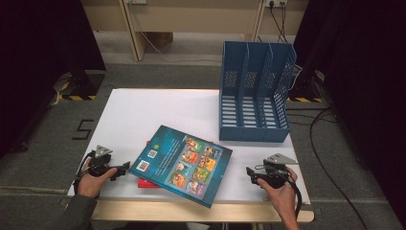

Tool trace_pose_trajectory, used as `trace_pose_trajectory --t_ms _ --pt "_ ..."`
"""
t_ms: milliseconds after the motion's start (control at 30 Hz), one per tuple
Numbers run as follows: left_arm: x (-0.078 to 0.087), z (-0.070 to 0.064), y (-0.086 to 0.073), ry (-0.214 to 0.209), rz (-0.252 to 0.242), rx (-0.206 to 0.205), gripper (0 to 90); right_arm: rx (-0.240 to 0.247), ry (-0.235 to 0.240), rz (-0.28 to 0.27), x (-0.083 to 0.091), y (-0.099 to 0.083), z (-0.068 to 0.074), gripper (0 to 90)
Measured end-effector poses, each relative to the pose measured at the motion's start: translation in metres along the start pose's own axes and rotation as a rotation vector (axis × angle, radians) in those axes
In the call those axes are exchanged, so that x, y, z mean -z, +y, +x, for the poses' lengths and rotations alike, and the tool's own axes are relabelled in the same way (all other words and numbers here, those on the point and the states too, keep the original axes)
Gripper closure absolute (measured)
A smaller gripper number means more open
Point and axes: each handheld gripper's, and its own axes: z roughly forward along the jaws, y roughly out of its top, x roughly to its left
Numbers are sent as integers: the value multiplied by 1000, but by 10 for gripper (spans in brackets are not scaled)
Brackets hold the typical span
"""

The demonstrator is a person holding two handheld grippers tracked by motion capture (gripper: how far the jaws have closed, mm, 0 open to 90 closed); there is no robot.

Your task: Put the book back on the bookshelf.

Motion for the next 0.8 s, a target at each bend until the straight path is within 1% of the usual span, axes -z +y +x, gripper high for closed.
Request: trace_pose_trajectory --t_ms 67,133,200,300,333,367,433,500,533,633,667,700,767,800 --pt "2 3 2 13 -18 17 148 2 3 -4 0 0 3 261" --pt "3 5 2 14 -29 29 148 5 11 -10 0 1 6 261" --pt "4 5 2 5 -34 39 148 20 19 -16 0 1 10 261" --pt "7 3 5 -10 -49 36 148 26 34 -21 0 2 15 264" --pt "9 1 6 -12 -49 27 148 26 37 -23 0 3 17 267" --pt "10 -1 7 -19 -57 26 149 26 40 -29 0 3 19 267" --pt "12 -4 9 -28 -61 15 148 20 59 -34 0 3 22 267" --pt "13 -8 10 -35 -61 8 148 44 62 -36 0 3 27 279" --pt "14 -10 11 -45 -63 4 148 50 61 -38 0 3 31 280" --pt "17 -17 13 -67 -60 -23 148 61 82 -48 2 5 39 280" --pt "17 -20 14 -65 -62 -30 148 62 89 -49 2 5 41 279" --pt "18 -22 14 -53 -62 -43 168 68 101 -52 2 5 43 279" --pt "20 -24 14 -38 -57 -65 176 58 127 -55 3 5 46 279" --pt "20 -25 14 -35 -57 -64 184 48 141 -58 3 4 47 279"
